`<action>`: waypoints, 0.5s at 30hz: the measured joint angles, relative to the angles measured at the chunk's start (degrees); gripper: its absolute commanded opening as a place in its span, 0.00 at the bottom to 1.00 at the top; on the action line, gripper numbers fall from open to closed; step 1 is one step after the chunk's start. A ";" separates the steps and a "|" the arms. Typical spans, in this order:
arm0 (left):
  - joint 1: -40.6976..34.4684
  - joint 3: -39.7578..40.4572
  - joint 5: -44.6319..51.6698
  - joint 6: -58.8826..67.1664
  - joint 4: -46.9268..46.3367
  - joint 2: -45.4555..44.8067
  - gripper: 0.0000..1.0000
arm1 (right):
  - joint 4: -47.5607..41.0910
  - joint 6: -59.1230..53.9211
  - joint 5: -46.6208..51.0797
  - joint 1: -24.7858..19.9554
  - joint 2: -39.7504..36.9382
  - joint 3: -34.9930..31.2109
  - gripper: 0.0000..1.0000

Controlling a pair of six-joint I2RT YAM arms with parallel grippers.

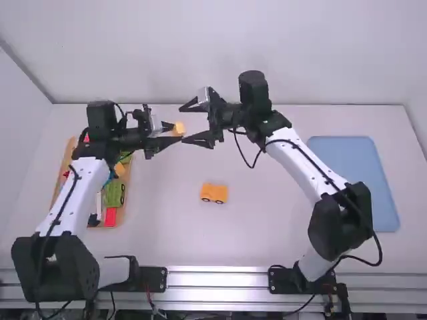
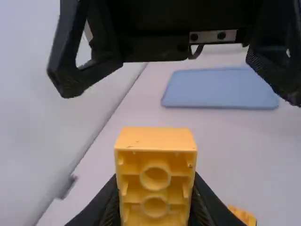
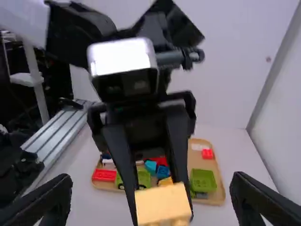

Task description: Assemble lego blocks to make yellow taxi

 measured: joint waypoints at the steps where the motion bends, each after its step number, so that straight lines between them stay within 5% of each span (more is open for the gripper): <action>1: -0.17 -1.22 0.90 -2.08 3.15 0.02 0.09 | 0.09 0.28 -0.42 0.00 0.00 -0.04 0.84; 15: -0.37 -8.90 10.27 -28.39 36.98 0.00 0.09 | 0.33 0.13 -1.84 0.66 0.00 -1.51 0.64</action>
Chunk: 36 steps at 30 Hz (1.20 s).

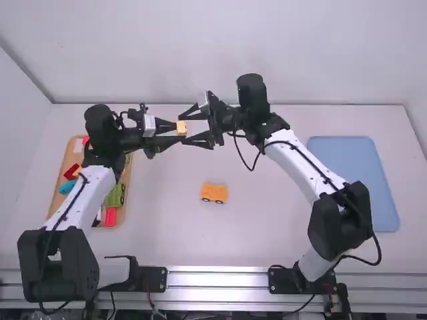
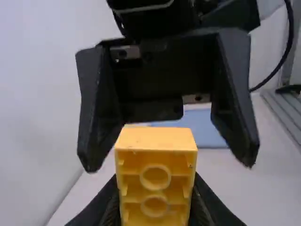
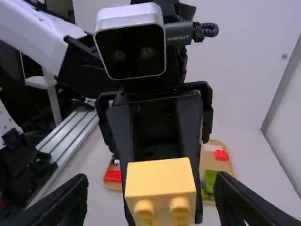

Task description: Assemble lego blocks to make yellow taxi

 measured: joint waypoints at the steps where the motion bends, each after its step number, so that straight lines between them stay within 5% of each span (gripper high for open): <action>1: -0.02 -0.20 0.28 -1.18 1.14 0.00 0.09 | -0.04 -0.13 0.09 0.17 0.00 -0.02 0.61; 21: -0.48 -1.60 1.68 -6.99 3.43 0.02 0.16 | 0.63 0.07 1.09 1.07 0.00 -0.02 0.24; 23: -0.48 -1.60 1.68 -6.97 3.41 0.00 0.29 | 0.63 0.07 1.09 1.07 0.00 -0.02 0.22; 24: -0.50 -1.60 1.68 -7.10 3.45 0.00 0.50 | 0.66 0.09 1.07 1.07 0.00 -0.02 0.21; 25: -0.50 -1.60 1.73 -7.17 3.39 0.00 0.60 | 0.61 0.07 1.09 1.07 0.00 -0.02 0.21; 26: -0.48 -1.60 1.64 -7.23 3.43 0.00 0.99 | 0.81 0.13 0.92 1.05 0.00 -0.02 0.20; 31: -0.48 -1.60 0.11 -7.85 -0.81 0.00 0.99 | 2.43 5.40 6.56 -0.13 -0.13 -0.09 0.15; 36: -0.59 -1.60 -11.41 -7.82 -12.81 0.00 0.99 | -12.15 9.33 28.09 -2.32 -2.78 -0.24 0.13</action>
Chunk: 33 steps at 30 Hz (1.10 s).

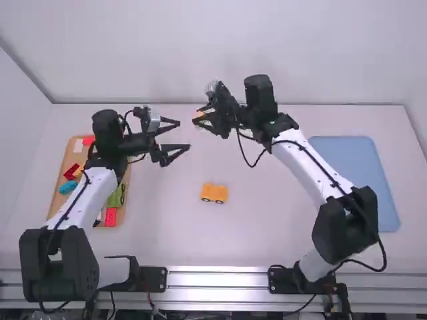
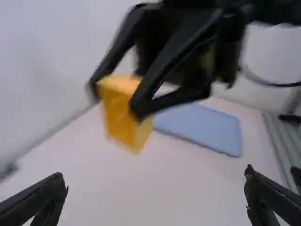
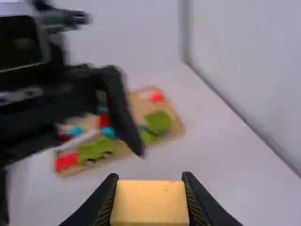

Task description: Assemble lego blocks to make yellow taxi

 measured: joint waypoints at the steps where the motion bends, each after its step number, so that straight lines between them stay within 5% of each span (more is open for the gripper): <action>1: 0.00 0.00 -2.71 -0.28 -1.81 0.00 0.99 | -3.89 0.09 5.90 0.17 -1.25 -0.07 0.13; 6: -0.15 0.00 -22.51 -3.78 -9.68 0.02 0.99 | -24.55 -0.26 33.73 6.29 -8.70 -0.04 0.14; 11: -0.22 0.00 -30.88 -4.79 -10.49 0.00 0.99 | -40.76 -0.81 44.22 8.59 -8.11 0.07 0.09; 14: -0.20 0.00 -33.81 -5.35 -10.40 0.00 0.99 | -46.49 -4.20 48.09 6.78 -0.37 0.07 0.00; 23: -0.22 0.00 -35.45 -5.35 -10.45 0.00 0.99 | -44.26 -15.74 47.60 6.21 14.82 -2.64 0.00; 33: -0.22 0.00 -35.89 -5.33 -10.45 0.00 0.99 | -32.35 -22.29 45.05 8.92 15.41 -14.60 0.00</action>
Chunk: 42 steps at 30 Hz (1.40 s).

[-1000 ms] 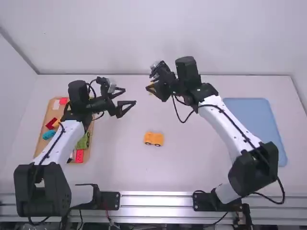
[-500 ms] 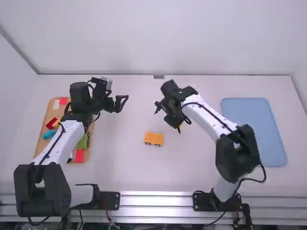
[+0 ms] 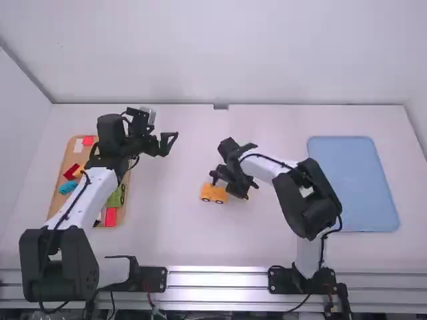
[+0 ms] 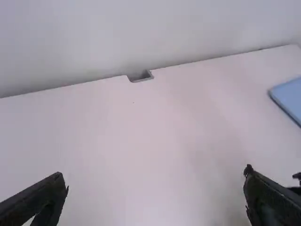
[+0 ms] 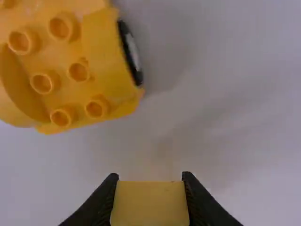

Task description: Assemble lego blocks to make yellow taxi

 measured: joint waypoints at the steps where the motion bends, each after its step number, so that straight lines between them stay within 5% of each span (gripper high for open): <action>1: 0.00 0.00 0.00 -0.02 -0.02 0.00 0.99 | 0.37 -0.22 0.00 0.15 -0.02 -0.55 0.00; 3: 0.00 0.00 -0.02 -0.02 -0.02 0.00 0.99 | 1.31 -1.86 -0.04 1.01 -0.02 -3.02 0.16; 4: 0.00 0.00 -0.02 -0.02 -0.02 0.00 0.99 | 1.31 -1.86 -0.04 1.01 -0.02 -3.02 0.16; 6: 0.00 0.00 -0.02 -0.02 -0.22 0.00 0.99 | 0.68 -2.32 -0.07 1.31 0.00 -3.28 0.40; 7: 0.00 0.00 -0.02 -0.02 -0.46 0.00 0.99 | -0.68 -1.99 -0.17 1.11 0.00 -2.82 0.95; 17: 0.00 0.00 -0.02 -0.02 -1.27 0.00 0.99 | -9.86 -2.16 -1.57 -2.25 -0.46 6.99 0.98; 23: 0.00 0.00 -0.04 -0.02 -1.38 0.00 0.99 | -6.82 -3.56 -2.84 -2.60 -10.78 6.21 0.98; 30: -0.02 -0.02 1.09 0.52 -4.48 0.00 0.99 | 21.99 -11.37 -20.17 -10.01 -35.28 -13.97 0.98; 36: -2.99 -0.02 13.22 17.40 -5.79 4.04 0.99 | 42.29 -5.88 -28.76 -17.05 -38.12 -34.56 0.98; 42: -5.97 -0.15 25.14 42.07 -13.53 13.35 0.99 | 46.47 -8.63 -41.11 -22.64 -38.05 -41.38 0.98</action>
